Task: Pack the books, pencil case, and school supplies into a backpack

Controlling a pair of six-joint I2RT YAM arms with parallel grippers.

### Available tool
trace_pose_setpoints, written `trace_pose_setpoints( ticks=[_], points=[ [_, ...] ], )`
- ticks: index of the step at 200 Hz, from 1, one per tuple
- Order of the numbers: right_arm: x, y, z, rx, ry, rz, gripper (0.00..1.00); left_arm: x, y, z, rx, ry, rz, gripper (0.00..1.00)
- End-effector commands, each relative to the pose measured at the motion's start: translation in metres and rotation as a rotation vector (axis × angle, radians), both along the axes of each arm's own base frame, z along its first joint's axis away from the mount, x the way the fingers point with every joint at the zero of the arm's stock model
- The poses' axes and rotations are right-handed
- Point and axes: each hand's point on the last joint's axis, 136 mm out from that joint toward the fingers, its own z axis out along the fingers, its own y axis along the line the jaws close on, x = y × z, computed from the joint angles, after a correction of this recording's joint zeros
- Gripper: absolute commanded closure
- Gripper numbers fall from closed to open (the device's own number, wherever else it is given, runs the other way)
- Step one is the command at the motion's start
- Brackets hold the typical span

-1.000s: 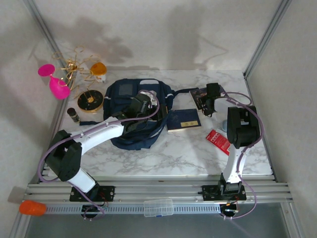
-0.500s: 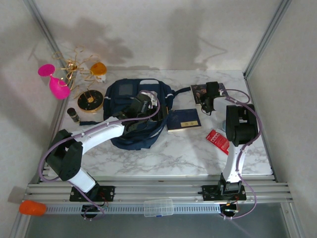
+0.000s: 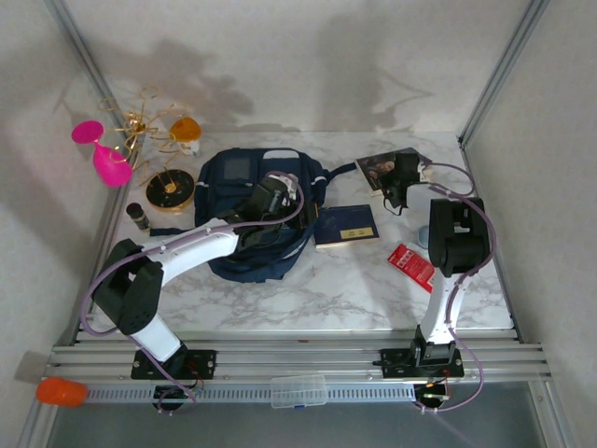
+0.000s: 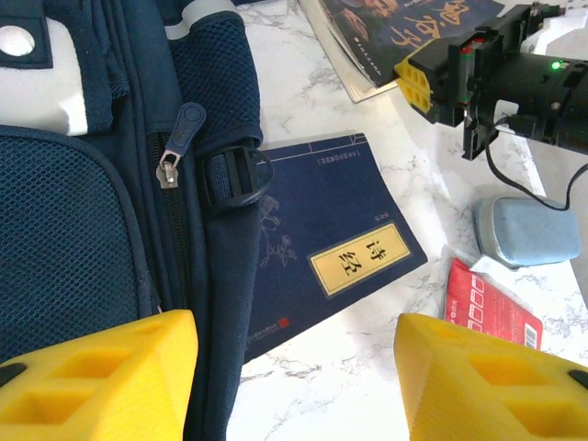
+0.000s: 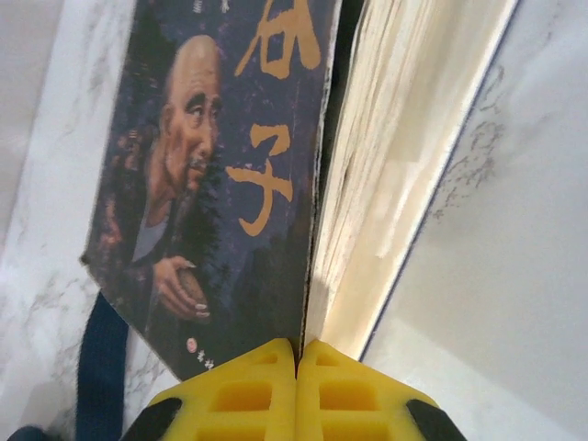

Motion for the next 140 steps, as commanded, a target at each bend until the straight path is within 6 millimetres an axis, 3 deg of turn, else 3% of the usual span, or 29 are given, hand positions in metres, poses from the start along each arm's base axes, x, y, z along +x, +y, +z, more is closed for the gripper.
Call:
trace_pose_setpoints(
  ticks=[1,21,42,69,123,140],
  points=[
    [0.004,-0.008,0.040,0.002,-0.132,0.076,1.00,0.008,-0.001,0.015,-0.045,-0.013,0.009,0.42],
    [0.005,-0.009,0.063,0.106,-0.215,0.164,1.00,0.010,0.001,0.020,-0.073,-0.016,0.026,0.41],
    [0.003,-0.025,0.091,0.202,-0.264,0.193,1.00,0.012,0.004,0.022,-0.089,-0.006,0.041,0.41],
    [-0.013,-0.030,0.125,0.220,-0.282,0.252,1.00,0.013,0.010,0.026,-0.112,-0.004,0.075,0.41],
    [-0.070,-0.009,0.155,0.342,-0.268,0.392,1.00,0.009,0.021,0.024,-0.173,0.017,0.131,0.41],
    [-0.083,-0.003,0.154,0.343,-0.241,0.423,1.00,0.008,0.024,0.024,-0.175,0.016,0.141,0.41]
  ],
)
